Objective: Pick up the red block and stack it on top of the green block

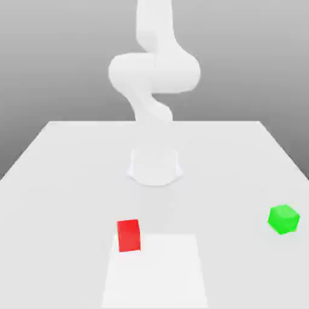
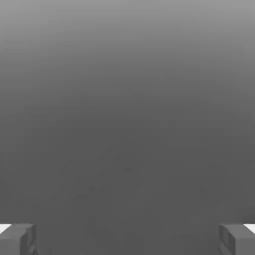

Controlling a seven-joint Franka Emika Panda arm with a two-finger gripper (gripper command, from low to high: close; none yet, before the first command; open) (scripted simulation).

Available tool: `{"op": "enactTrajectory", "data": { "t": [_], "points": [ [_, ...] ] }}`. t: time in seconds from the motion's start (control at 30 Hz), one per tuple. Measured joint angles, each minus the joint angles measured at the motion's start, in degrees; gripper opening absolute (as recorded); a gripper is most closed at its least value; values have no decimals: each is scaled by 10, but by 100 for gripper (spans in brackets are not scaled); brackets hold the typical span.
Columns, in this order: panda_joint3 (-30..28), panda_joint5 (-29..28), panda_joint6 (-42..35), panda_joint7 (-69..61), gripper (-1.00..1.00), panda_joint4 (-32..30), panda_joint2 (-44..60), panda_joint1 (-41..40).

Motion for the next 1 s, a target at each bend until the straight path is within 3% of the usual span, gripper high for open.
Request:
{"op": "enactTrajectory", "data": {
  "t": [0.57,0.7,0.8,0.83,1.0],
  "points": [
    [-84,-23,257,-153,0,-298,341,-11],
    [-72,35,348,-206,0,-306,454,-13],
    [-29,69,402,-232,0,-297,518,-48],
    [-22,74,411,-235,-100,-296,529,-55],
    [-22,72,410,-234,-100,-296,529,-55]
  ]
}}
